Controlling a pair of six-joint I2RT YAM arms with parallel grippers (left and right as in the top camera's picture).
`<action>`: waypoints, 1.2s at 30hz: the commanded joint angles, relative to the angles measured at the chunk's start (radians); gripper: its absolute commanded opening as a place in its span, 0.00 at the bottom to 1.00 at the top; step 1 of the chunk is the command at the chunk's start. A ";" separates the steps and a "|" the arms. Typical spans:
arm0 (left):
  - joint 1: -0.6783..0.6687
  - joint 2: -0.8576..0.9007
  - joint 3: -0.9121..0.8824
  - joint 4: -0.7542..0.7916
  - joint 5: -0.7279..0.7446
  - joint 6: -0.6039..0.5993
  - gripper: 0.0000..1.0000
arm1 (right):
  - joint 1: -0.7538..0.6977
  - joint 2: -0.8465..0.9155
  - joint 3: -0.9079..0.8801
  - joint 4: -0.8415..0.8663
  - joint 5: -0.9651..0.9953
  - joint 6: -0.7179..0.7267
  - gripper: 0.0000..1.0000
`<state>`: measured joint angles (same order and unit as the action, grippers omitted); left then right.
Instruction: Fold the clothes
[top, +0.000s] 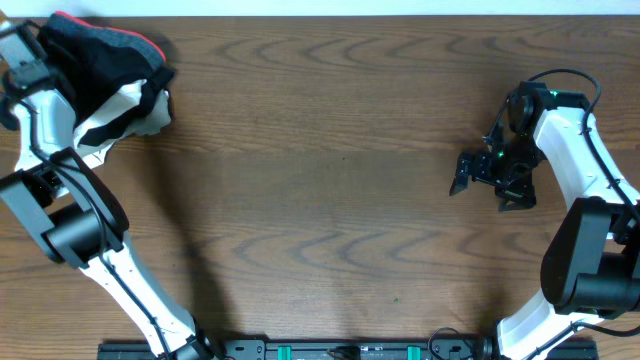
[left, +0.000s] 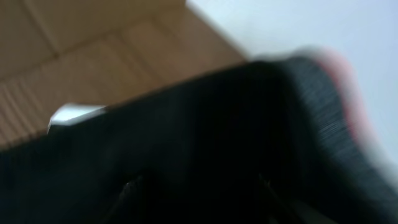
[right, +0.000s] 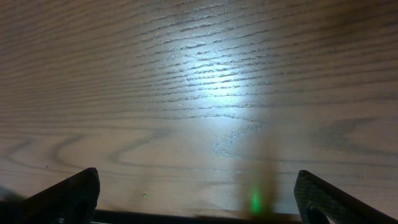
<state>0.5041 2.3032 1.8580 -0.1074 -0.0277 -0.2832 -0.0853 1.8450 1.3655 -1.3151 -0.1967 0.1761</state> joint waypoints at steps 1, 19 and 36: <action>0.006 0.069 0.011 -0.027 -0.044 0.029 0.59 | 0.010 0.001 -0.001 0.003 0.007 0.022 0.98; -0.051 -0.129 0.011 -0.047 -0.044 0.028 0.59 | 0.010 0.001 -0.001 0.022 0.006 0.036 0.99; -0.087 0.040 -0.073 -0.138 -0.038 -0.010 0.59 | 0.010 0.001 -0.001 0.044 0.006 0.030 0.99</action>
<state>0.4274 2.2768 1.8442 -0.2081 -0.0608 -0.2802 -0.0853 1.8450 1.3655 -1.2778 -0.1963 0.2008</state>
